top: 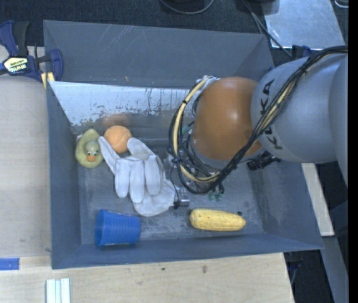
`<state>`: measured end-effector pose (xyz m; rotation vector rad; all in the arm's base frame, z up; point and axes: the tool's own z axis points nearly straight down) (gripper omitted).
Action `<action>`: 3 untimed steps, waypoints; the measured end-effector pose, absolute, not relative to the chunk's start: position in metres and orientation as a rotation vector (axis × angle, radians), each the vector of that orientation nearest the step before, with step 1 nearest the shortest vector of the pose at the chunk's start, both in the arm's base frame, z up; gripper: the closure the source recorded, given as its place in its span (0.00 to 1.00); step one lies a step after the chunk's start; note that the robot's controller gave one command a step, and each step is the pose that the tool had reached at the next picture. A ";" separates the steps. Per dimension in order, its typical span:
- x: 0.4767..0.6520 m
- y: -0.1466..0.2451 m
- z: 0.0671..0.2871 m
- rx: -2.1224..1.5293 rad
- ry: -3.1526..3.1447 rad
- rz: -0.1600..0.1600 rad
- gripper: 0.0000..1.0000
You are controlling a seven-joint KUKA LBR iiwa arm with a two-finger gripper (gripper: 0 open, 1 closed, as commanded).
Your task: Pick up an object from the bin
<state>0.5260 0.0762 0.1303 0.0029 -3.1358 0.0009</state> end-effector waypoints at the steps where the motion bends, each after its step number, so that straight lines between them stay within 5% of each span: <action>1: 0.528 0.076 0.135 -0.001 -3.144 -0.001 0.00; 2: 0.550 0.082 0.077 0.091 -3.142 0.001 0.00; 3: 0.558 0.083 0.049 0.082 -3.156 -0.002 0.00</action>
Offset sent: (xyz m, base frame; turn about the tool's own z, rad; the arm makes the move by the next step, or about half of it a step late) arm 0.0226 0.0067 -0.0603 -0.0611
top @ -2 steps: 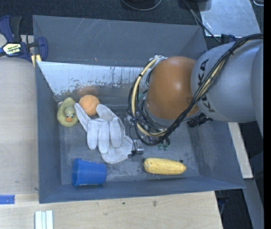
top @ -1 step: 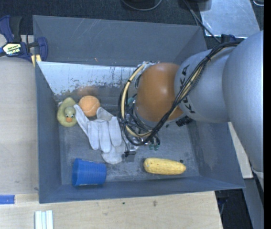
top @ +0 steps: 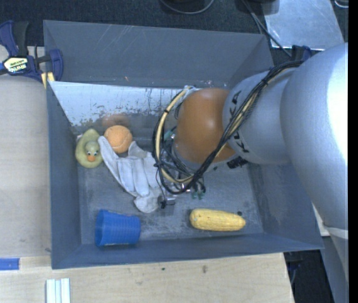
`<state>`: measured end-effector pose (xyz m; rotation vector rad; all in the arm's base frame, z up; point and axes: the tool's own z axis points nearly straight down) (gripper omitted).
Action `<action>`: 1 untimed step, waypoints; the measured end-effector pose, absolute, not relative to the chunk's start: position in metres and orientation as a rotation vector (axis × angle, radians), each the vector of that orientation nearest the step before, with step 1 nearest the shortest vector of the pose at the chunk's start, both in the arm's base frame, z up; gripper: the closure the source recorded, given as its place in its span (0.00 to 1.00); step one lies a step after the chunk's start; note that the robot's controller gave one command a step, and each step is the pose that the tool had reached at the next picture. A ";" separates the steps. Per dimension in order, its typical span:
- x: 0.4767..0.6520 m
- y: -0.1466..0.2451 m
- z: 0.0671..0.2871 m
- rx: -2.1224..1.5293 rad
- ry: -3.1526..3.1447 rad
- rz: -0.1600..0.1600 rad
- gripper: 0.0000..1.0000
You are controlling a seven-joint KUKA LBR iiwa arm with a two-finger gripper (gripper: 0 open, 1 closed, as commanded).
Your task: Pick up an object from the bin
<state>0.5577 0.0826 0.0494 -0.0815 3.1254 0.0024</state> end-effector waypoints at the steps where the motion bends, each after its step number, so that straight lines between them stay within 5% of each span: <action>1: 0.552 0.081 0.073 -0.086 3.133 0.000 0.00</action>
Offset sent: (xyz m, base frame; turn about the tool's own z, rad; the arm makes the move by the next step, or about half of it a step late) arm -0.0169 -0.0463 0.0206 0.3427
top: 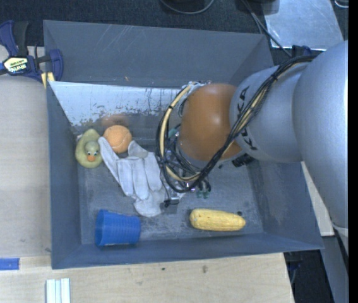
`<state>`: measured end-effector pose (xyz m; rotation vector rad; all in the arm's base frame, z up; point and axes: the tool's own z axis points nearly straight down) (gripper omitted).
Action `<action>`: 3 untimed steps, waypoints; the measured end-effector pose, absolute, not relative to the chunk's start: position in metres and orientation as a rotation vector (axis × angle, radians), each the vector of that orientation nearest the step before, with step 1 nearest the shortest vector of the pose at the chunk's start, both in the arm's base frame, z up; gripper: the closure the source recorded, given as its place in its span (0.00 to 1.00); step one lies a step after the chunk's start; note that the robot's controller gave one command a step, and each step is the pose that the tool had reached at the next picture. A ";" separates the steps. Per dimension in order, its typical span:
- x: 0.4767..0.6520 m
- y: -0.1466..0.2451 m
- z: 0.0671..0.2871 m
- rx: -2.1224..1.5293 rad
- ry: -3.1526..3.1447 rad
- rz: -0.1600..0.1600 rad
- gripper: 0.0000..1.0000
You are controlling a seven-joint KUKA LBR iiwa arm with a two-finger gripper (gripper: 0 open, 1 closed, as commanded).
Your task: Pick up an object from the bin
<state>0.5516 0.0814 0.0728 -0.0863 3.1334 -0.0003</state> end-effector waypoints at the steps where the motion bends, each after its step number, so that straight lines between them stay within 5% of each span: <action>1: 0.545 0.055 0.073 0.264 3.120 0.005 0.00; 2: 0.553 0.080 0.073 -0.085 3.130 -0.003 1.00; 3: 0.552 0.080 0.073 -0.083 3.130 -0.003 1.00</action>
Offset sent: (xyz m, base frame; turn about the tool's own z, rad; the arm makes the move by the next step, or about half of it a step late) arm 0.0000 0.0000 0.0000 0.0000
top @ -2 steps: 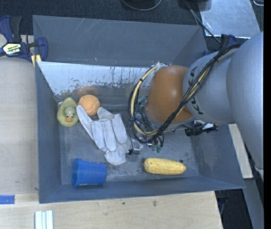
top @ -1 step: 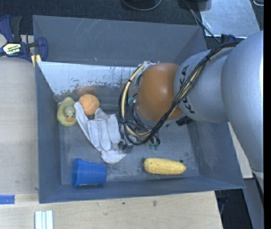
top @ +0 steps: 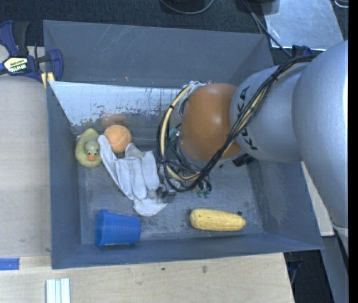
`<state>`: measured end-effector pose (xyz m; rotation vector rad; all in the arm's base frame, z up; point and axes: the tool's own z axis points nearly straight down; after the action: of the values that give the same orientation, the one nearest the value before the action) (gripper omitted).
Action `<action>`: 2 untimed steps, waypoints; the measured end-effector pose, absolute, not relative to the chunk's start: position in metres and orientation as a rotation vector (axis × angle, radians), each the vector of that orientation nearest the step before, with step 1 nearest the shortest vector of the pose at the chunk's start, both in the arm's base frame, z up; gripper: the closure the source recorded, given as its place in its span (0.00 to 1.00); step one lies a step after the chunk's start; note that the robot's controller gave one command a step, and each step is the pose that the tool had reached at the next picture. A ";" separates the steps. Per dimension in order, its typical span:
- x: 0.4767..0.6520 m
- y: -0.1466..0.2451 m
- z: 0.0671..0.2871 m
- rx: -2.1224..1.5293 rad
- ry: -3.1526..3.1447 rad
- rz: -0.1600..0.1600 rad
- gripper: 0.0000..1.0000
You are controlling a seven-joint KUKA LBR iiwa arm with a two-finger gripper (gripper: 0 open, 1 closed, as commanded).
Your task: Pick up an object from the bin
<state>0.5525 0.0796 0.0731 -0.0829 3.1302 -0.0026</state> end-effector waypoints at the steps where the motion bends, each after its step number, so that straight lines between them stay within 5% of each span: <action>1: 0.552 0.079 0.075 -0.082 3.133 -0.003 1.00; 2: 0.549 0.079 0.095 -0.083 3.141 -0.005 1.00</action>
Offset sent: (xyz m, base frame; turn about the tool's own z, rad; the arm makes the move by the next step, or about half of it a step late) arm 0.0002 0.0000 0.0386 0.0000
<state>0.5492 0.0789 0.0947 -0.0825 3.1414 -0.0050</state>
